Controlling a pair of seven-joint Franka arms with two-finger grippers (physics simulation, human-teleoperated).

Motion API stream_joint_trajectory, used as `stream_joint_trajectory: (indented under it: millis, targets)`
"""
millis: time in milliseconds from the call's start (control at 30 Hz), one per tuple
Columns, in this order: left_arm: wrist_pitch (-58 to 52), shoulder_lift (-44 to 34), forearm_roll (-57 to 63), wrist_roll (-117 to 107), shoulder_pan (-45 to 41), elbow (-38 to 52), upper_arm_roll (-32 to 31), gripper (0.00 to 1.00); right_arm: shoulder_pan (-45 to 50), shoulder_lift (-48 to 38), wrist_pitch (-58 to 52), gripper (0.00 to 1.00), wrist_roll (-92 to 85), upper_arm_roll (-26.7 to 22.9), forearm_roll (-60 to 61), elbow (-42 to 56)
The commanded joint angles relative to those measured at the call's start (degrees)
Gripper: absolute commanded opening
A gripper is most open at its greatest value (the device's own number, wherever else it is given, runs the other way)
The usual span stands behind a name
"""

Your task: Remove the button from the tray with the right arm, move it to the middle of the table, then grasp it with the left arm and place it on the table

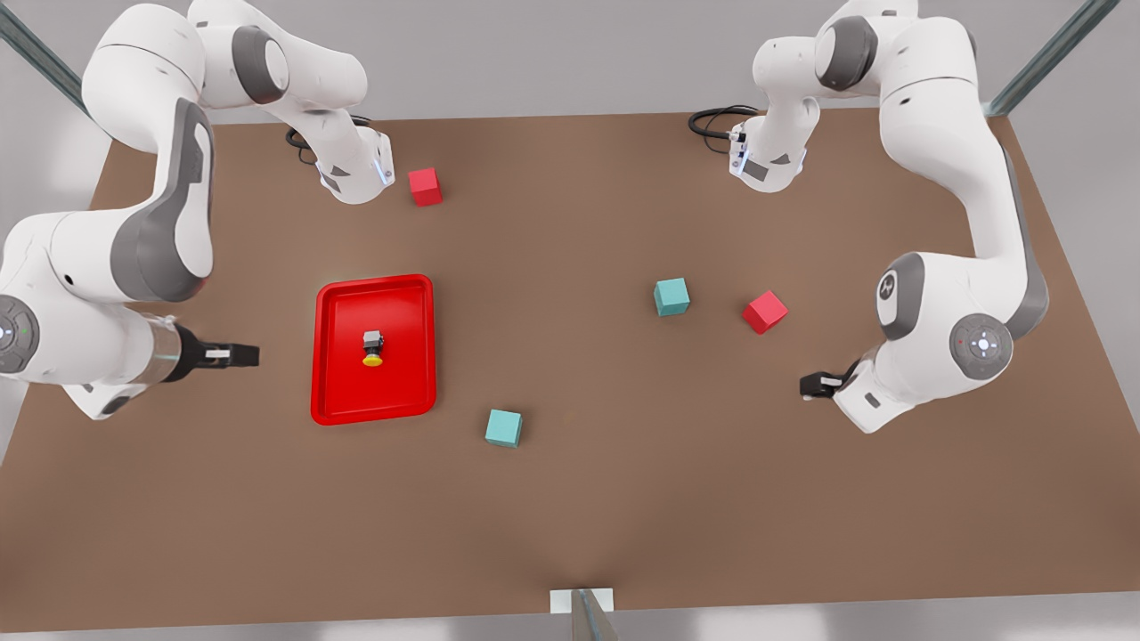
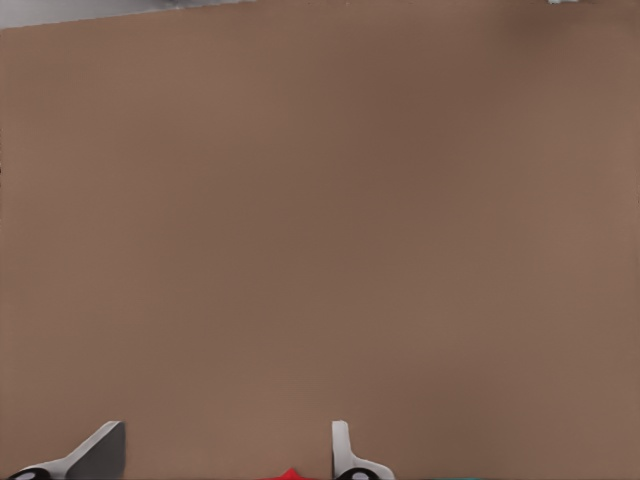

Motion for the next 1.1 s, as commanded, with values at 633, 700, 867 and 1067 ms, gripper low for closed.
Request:
stream_joint_trajectory:
  millis: [633,700,867,1067]
  targets:
    - [5.0,-0.1,6.2,-2.0,-1.2,-1.8,-0.1,1.00,8.5,-9.6,28.0,1.00,4.9,2.7,0.0,-39.4]
    - [5.2,0.0,6.2,-2.0,-1.3,-1.8,-0.1,1.00,5.6,-10.7,46.1,1.00,4.7,4.1,0.0,-50.1]
    - [5.8,1.1,6.2,-2.1,-1.3,-1.6,-0.1,1.00,-2.2,-11.5,63.5,1.00,3.2,10.1,-2.2,-60.8]
    - [6.3,1.7,6.2,-2.1,-1.3,-1.8,0.0,1.00,-1.9,-9.0,62.9,1.00,3.6,10.2,-8.7,-61.0]
